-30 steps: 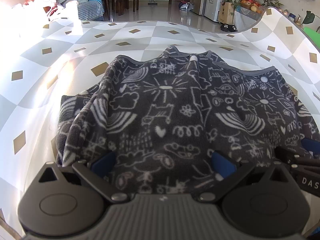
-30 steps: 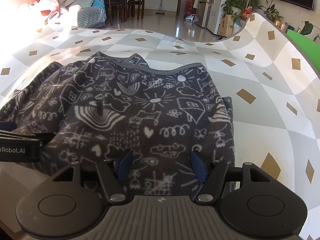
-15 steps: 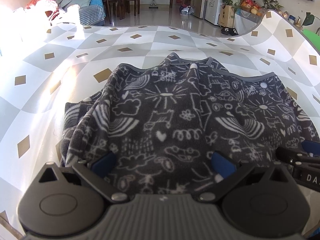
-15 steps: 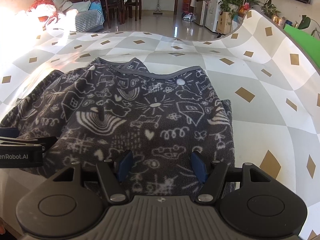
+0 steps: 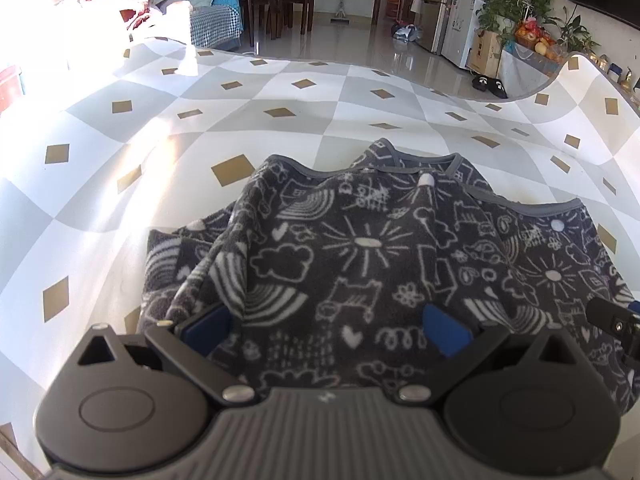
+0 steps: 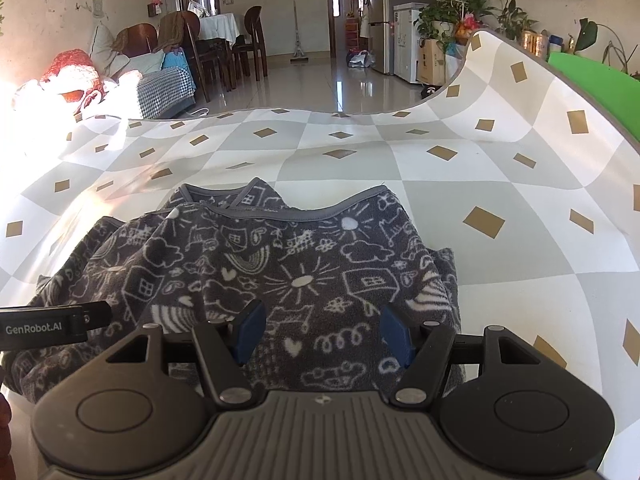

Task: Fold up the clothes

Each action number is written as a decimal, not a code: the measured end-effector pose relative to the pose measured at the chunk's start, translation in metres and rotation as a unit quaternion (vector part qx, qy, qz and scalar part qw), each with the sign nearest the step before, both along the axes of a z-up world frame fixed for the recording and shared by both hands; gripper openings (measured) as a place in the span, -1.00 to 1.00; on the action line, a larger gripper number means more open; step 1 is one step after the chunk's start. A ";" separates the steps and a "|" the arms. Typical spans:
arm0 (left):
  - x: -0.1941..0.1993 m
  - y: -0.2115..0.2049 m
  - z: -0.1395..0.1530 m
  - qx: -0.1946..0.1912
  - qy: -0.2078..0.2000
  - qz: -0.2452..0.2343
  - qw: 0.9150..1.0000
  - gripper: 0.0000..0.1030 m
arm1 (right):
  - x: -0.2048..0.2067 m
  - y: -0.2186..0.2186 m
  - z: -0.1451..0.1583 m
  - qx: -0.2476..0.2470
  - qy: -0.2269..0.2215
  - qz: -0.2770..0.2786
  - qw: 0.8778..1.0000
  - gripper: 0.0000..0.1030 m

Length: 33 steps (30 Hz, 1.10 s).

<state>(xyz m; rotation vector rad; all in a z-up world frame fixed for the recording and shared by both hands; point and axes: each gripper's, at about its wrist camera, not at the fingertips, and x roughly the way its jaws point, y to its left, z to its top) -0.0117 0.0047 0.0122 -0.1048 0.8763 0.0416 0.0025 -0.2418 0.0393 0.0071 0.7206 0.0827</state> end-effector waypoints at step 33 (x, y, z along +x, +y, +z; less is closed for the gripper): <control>-0.010 -0.009 -0.009 0.066 0.051 -0.040 0.996 1.00 | 0.027 -0.003 -0.012 -0.012 0.124 0.036 0.992 0.23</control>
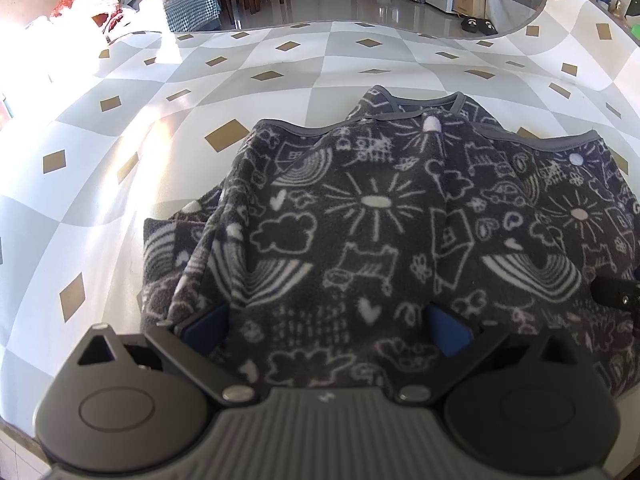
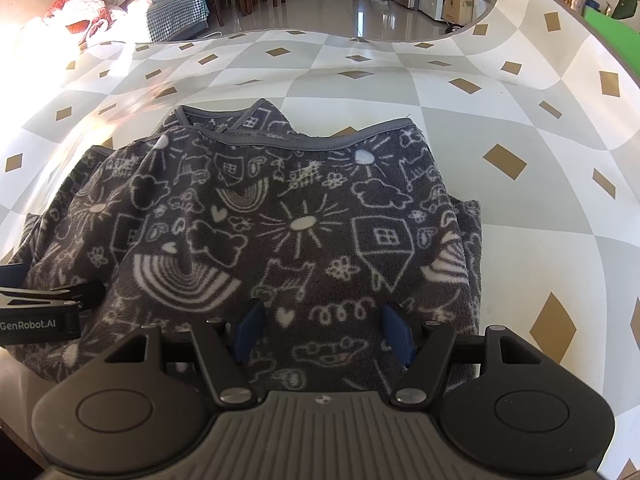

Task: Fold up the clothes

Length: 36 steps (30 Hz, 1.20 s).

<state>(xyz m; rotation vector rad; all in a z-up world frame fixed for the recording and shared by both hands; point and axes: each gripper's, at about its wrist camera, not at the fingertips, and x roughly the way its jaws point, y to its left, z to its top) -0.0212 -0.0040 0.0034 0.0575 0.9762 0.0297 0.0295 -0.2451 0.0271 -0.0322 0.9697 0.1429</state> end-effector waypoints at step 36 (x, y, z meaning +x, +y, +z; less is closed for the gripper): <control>0.009 0.080 0.016 -0.053 0.066 0.049 0.995 1.00 | 0.040 -0.140 0.018 0.185 0.096 -0.066 0.976 0.24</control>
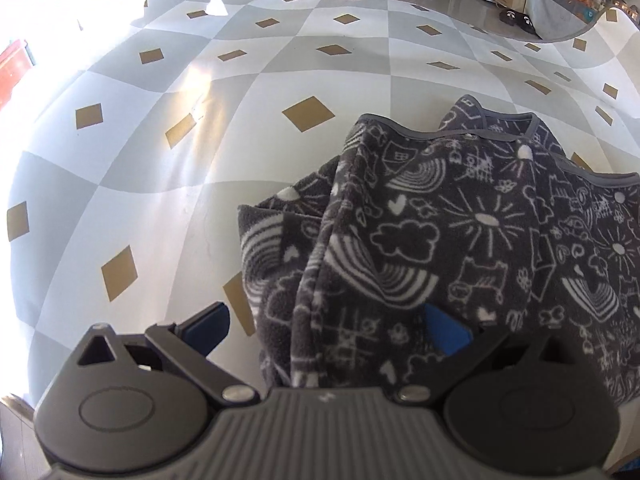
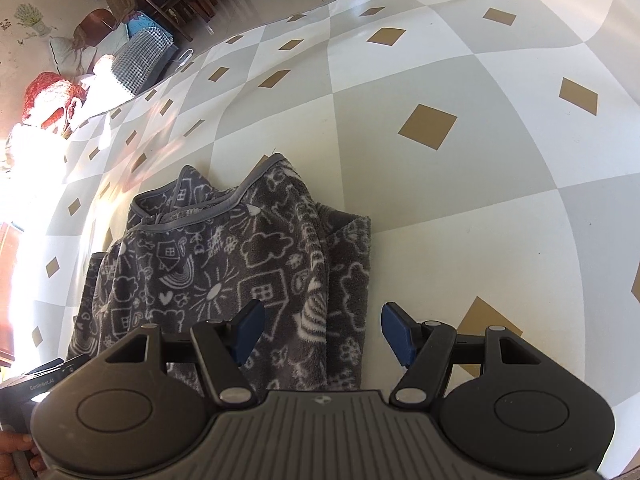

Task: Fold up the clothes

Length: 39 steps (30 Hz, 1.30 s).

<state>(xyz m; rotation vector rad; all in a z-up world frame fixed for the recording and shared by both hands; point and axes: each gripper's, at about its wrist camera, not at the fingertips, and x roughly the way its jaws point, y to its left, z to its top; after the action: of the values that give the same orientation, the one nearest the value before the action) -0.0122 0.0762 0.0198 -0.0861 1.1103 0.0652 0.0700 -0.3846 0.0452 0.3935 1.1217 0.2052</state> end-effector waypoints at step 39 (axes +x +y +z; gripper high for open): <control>0.049 0.081 -0.034 -0.267 0.098 0.057 0.957 1.00 | 0.027 -0.033 -0.040 0.123 0.071 -0.001 0.990 0.25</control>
<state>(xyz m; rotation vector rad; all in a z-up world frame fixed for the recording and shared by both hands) 0.0372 0.1575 -0.0146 -0.6411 1.2967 -0.1286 0.0970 -0.4174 0.0054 0.6373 1.2402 0.3200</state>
